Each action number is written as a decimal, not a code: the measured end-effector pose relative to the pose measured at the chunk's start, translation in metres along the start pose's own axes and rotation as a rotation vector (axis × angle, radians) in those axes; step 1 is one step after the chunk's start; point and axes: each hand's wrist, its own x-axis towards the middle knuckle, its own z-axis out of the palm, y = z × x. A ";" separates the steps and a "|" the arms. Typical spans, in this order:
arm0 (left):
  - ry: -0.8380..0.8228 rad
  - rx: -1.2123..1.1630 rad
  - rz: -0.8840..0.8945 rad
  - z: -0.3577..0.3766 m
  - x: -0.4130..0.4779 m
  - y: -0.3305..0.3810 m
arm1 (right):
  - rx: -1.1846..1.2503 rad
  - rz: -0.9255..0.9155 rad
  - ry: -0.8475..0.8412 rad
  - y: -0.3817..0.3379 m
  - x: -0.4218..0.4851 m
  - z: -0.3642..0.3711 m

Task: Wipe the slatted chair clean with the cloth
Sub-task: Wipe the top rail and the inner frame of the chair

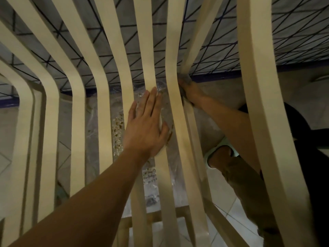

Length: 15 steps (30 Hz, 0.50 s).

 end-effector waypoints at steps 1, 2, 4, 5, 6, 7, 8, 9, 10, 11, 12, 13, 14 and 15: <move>-0.009 0.008 0.001 0.000 -0.001 0.000 | 0.014 -0.007 0.000 0.003 -0.004 0.002; -0.009 0.008 0.007 0.000 -0.002 0.000 | -0.001 -0.001 -0.015 0.004 -0.012 0.002; -0.012 0.029 0.007 0.001 -0.002 -0.003 | -0.004 0.012 -0.054 0.015 -0.035 0.004; -0.009 0.034 0.004 0.001 -0.002 -0.006 | 0.016 0.013 -0.051 0.023 -0.051 0.005; -0.008 0.031 -0.003 0.001 0.000 -0.005 | 0.017 0.024 -0.049 0.030 -0.071 0.001; -0.015 0.038 -0.011 0.000 0.000 -0.004 | 0.021 0.040 -0.060 0.043 -0.086 0.002; -0.014 0.037 -0.013 0.001 0.001 -0.002 | -0.014 0.053 -0.051 0.053 -0.101 0.000; -0.012 0.037 -0.010 0.002 0.001 -0.002 | -0.063 0.074 -0.041 0.066 -0.112 -0.001; -0.022 0.046 0.001 0.002 0.001 -0.002 | -0.094 0.099 -0.027 0.079 -0.123 0.001; -0.034 0.044 0.007 0.002 0.001 -0.001 | -0.100 0.133 -0.022 0.092 -0.135 -0.002; -0.043 0.036 0.007 0.000 0.000 0.001 | -0.100 0.155 -0.005 0.100 -0.148 -0.004; -0.060 0.036 -0.001 -0.001 0.001 0.000 | -0.090 0.181 -0.004 0.104 -0.160 -0.002; -0.064 0.043 -0.008 -0.002 0.001 0.000 | -0.074 0.192 -0.021 0.098 -0.179 -0.001; -0.065 0.054 -0.003 -0.004 -0.003 0.001 | -0.081 0.208 -0.028 0.091 -0.203 -0.001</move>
